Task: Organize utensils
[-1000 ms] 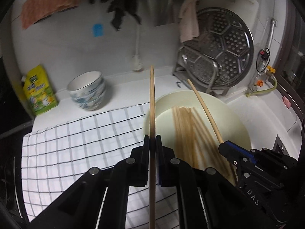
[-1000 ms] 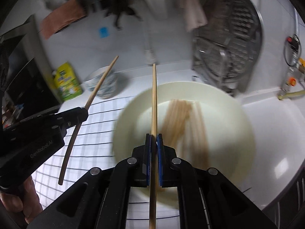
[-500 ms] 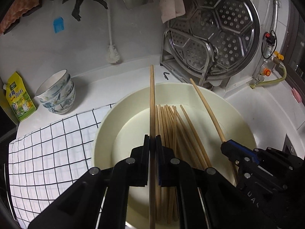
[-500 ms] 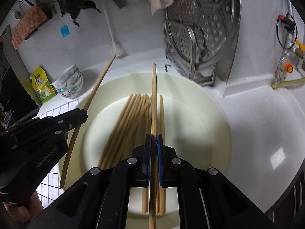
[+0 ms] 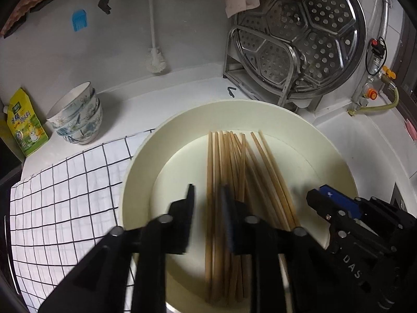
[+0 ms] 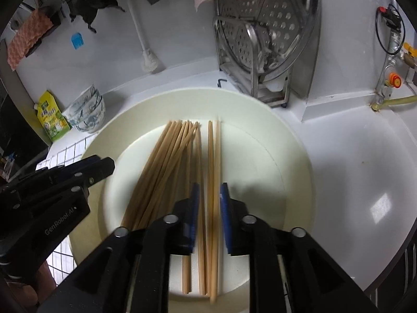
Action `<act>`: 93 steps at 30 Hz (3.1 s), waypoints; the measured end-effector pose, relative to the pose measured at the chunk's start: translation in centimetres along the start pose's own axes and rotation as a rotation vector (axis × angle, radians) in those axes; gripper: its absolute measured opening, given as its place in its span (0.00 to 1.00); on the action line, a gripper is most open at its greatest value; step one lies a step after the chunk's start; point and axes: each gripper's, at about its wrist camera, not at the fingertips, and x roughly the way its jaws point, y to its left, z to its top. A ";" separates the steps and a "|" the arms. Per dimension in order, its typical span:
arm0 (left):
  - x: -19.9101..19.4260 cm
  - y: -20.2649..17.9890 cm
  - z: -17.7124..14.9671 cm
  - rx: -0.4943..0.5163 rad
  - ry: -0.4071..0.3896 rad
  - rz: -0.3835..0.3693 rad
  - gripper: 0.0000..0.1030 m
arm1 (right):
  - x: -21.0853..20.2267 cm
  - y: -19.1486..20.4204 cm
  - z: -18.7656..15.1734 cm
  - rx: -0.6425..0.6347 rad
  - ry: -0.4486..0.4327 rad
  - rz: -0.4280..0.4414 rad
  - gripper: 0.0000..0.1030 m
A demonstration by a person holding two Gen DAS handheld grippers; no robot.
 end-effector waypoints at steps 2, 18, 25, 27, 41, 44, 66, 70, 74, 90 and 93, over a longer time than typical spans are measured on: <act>-0.6 0.1 0.1 -0.006 -0.016 0.012 0.52 | -0.5 0.2 0.0 -0.001 -0.008 0.003 0.18; -5.0 1.0 0.2 -0.011 -0.047 0.016 0.58 | -4.6 1.8 -0.2 -0.012 -0.044 -0.009 0.36; -6.0 1.2 0.3 -0.016 -0.051 0.027 0.66 | -6.2 2.0 0.2 -0.009 -0.066 -0.029 0.46; -6.3 1.4 0.3 -0.018 -0.050 0.027 0.71 | -6.5 2.0 0.3 -0.007 -0.067 -0.035 0.54; -8.0 2.0 0.2 -0.027 -0.068 0.046 0.93 | -7.1 2.3 -0.2 -0.004 -0.049 -0.050 0.61; -8.2 2.0 0.2 -0.026 -0.064 0.049 0.93 | -7.4 2.5 -0.2 -0.008 -0.054 -0.054 0.62; -9.2 2.2 0.1 -0.026 -0.056 0.064 0.94 | -8.4 2.7 -0.6 -0.015 -0.061 -0.067 0.63; -9.1 2.1 0.0 -0.015 -0.050 0.073 0.94 | -8.5 2.7 -0.6 -0.016 -0.061 -0.068 0.63; -9.1 2.1 0.1 -0.012 -0.045 0.073 0.94 | -8.5 2.7 -0.6 -0.016 -0.061 -0.069 0.63; -9.7 2.3 -0.1 -0.017 -0.069 0.071 0.94 | -8.8 3.0 -0.9 -0.017 -0.067 -0.072 0.63; -9.9 2.4 0.0 -0.017 -0.082 0.071 0.94 | -8.8 3.0 -0.9 -0.017 -0.068 -0.073 0.63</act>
